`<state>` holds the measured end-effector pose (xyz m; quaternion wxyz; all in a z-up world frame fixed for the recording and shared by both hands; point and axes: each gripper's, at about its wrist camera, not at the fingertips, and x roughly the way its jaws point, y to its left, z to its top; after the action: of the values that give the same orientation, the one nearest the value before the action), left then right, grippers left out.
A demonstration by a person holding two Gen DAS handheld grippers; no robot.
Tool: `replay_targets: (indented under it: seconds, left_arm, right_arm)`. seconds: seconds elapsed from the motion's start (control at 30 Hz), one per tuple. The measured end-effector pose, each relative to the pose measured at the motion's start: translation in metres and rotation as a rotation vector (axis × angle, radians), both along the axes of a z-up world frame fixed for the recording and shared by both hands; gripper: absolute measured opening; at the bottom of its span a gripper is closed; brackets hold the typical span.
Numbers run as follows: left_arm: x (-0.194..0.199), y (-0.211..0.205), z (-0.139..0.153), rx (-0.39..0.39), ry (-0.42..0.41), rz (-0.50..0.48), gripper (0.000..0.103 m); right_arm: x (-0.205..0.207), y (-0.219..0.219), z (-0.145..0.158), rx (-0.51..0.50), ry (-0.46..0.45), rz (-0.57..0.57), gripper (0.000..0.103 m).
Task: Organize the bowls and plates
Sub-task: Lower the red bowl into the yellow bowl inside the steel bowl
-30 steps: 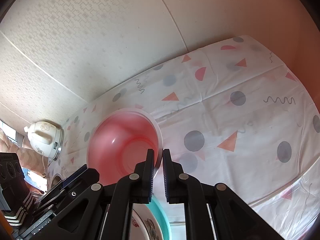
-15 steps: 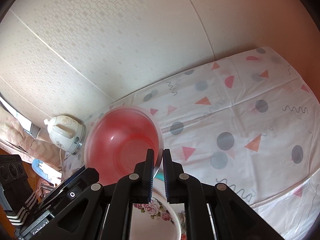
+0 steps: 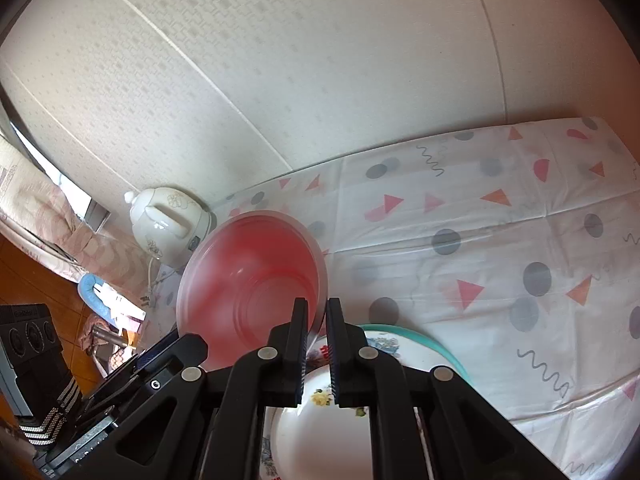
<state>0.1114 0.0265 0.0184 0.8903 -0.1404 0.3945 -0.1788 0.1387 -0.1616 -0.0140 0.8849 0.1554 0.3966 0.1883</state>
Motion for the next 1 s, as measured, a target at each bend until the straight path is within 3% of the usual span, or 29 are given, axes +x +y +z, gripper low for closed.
replay_targets:
  seconds: [0.6,1.0]
  left_arm:
    - [-0.051,0.111,0.005,-0.001,-0.021,0.211,0.037]
    - [-0.077,0.140,-0.014,-0.013,0.032,0.260,0.037]
  right_arm:
    - [-0.011,0.119,-0.005,-0.024,0.010,0.279,0.010]
    - [-0.025,0.153,-0.024,-0.069,0.053,0.367,0.011]
